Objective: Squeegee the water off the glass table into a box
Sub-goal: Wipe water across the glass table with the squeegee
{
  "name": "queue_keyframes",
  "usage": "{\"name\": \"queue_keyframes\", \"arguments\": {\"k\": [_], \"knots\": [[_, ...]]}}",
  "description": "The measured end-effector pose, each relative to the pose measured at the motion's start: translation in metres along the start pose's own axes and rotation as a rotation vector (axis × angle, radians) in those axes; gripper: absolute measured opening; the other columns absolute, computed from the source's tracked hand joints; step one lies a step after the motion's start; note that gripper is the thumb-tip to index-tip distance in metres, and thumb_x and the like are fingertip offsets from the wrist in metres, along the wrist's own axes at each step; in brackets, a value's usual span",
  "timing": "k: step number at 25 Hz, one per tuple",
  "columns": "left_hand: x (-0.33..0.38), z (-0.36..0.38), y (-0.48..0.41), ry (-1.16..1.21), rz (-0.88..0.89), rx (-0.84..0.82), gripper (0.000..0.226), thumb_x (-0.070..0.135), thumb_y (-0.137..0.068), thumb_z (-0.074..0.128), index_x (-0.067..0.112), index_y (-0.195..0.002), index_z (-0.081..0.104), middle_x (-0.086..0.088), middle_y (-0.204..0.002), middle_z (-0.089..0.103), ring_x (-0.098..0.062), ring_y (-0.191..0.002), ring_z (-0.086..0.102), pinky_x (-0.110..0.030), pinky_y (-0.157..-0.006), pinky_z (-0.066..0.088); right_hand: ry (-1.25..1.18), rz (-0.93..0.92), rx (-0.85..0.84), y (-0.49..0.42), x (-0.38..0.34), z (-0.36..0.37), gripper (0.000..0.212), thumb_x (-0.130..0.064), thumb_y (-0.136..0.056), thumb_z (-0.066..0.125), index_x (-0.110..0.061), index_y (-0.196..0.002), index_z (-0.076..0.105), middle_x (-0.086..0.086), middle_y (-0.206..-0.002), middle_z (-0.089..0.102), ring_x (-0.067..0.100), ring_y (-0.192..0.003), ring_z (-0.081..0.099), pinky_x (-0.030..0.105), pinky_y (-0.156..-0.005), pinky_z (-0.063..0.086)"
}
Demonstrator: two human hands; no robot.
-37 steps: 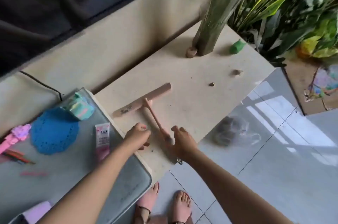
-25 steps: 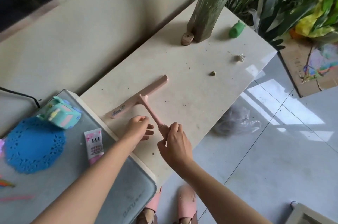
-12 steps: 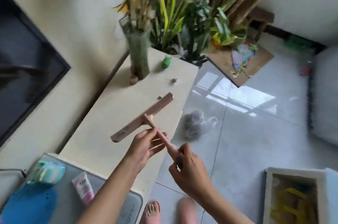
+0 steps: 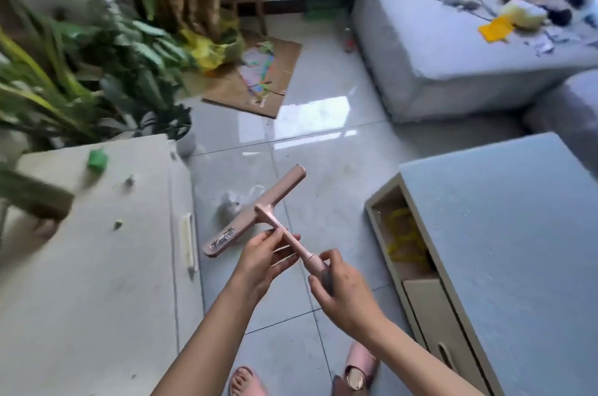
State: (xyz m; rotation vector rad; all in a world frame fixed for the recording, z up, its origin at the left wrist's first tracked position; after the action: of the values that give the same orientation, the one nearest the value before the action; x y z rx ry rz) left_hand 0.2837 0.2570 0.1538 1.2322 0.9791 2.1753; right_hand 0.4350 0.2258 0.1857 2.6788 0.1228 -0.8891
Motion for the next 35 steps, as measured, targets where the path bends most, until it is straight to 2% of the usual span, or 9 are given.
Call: {"name": "queue_keyframes", "arguments": {"k": [7,10,14,17,22,25,29,33,35], "knots": [[-0.076,0.181,-0.068,-0.205,-0.135,-0.077,0.019,0.015,-0.1,0.046,0.006,-0.088,0.058,-0.008,-0.08,0.074,-0.02,-0.076,0.07,-0.03,-0.068,0.059,-0.122,0.11,0.11,0.003,0.158,-0.097,0.036,-0.029,-0.093,0.051,-0.022,-0.128,0.046,0.0,-0.114,0.061,0.023,-0.104,0.057,0.036,-0.085,0.044],[-0.108,0.26,-0.097,-0.268,-0.175,-0.103,0.018,0.013,-0.1,0.045,0.008,-0.088,0.057,-0.009,-0.08,0.073,-0.021,-0.075,0.07,-0.032,-0.072,0.057,-0.113,0.17,0.133,-0.006,0.227,-0.14,0.038,-0.029,-0.094,0.049,-0.025,-0.132,0.045,0.005,-0.116,0.061,0.026,-0.106,0.057,0.037,-0.088,0.044],[-0.138,0.335,-0.131,-0.36,-0.232,-0.106,0.017,0.011,-0.101,0.039,0.008,-0.1,0.056,-0.012,-0.088,0.069,-0.02,-0.072,0.07,-0.027,-0.061,0.058,-0.079,0.281,0.18,-0.027,0.31,-0.193,0.034,-0.029,-0.095,0.048,-0.025,-0.129,0.049,0.01,-0.111,0.065,0.03,-0.102,0.059,0.035,-0.083,0.043],[-0.146,0.354,-0.165,-0.441,-0.255,-0.086,0.021,0.01,-0.101,0.037,0.005,-0.113,0.054,-0.012,-0.093,0.068,-0.023,-0.08,0.067,-0.027,-0.06,0.057,-0.089,0.375,0.198,-0.055,0.363,-0.221,0.03,-0.029,-0.095,0.049,-0.023,-0.124,0.053,0.012,-0.105,0.068,0.034,-0.099,0.06,0.036,-0.078,0.041],[-0.127,0.34,-0.227,-0.569,-0.222,0.065,0.027,0.007,-0.1,0.037,0.002,-0.123,0.051,-0.016,-0.098,0.063,-0.024,-0.074,0.064,-0.024,-0.051,0.056,-0.115,0.432,0.139,-0.111,0.412,-0.237,0.031,-0.027,-0.093,0.051,-0.023,-0.124,0.053,0.01,-0.108,0.068,0.034,-0.101,0.059,0.035,-0.081,0.044],[-0.117,0.339,-0.271,-0.652,-0.203,0.139,0.035,0.003,-0.099,0.037,0.002,-0.133,0.042,-0.019,-0.11,0.055,-0.026,-0.077,0.062,-0.034,-0.063,0.056,-0.084,0.427,0.068,-0.158,0.424,-0.229,0.031,-0.028,-0.095,0.046,-0.023,-0.126,0.049,0.013,-0.111,0.065,0.036,-0.103,0.057,0.038,-0.084,0.045],[-0.102,0.347,-0.321,-0.785,-0.174,0.126,0.054,0.0,-0.096,0.037,0.009,-0.148,0.023,-0.016,-0.125,0.047,-0.032,-0.11,0.058,-0.04,-0.083,0.049,-0.016,0.405,0.036,-0.208,0.426,-0.216,0.033,-0.029,-0.097,0.041,-0.025,-0.13,0.044,0.016,-0.111,0.062,0.039,-0.101,0.056,0.043,-0.084,0.047],[-0.09,0.36,-0.353,-0.926,-0.145,0.042,0.063,0.001,-0.096,0.04,0.013,-0.152,0.013,-0.011,-0.127,0.043,-0.024,-0.108,0.05,-0.038,-0.088,0.046,0.06,0.459,0.004,-0.196,0.435,-0.201,0.04,-0.031,-0.098,0.038,-0.031,-0.138,0.036,0.014,-0.112,0.057,0.039,-0.103,0.055,0.042,-0.084,0.047],[-0.087,0.371,-0.364,-1.031,-0.121,-0.045,0.059,0.001,-0.095,0.041,0.013,-0.15,0.021,-0.008,-0.136,0.041,-0.02,-0.101,0.05,-0.035,-0.084,0.043,0.034,0.513,-0.017,-0.167,0.442,-0.195,0.044,-0.032,-0.098,0.037,-0.036,-0.141,0.032,0.011,-0.113,0.056,0.038,-0.104,0.056,0.042,-0.085,0.048]]}}
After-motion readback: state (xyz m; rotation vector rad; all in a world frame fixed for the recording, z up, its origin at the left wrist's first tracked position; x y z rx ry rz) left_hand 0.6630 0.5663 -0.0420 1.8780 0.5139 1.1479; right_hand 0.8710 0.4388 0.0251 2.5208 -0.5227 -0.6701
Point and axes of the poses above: each hand's wrist, its own y-axis away from the middle knuckle, its own z-axis out of the palm, x = y × z, the point moved 5 cm from there along -y, towards the middle knuckle
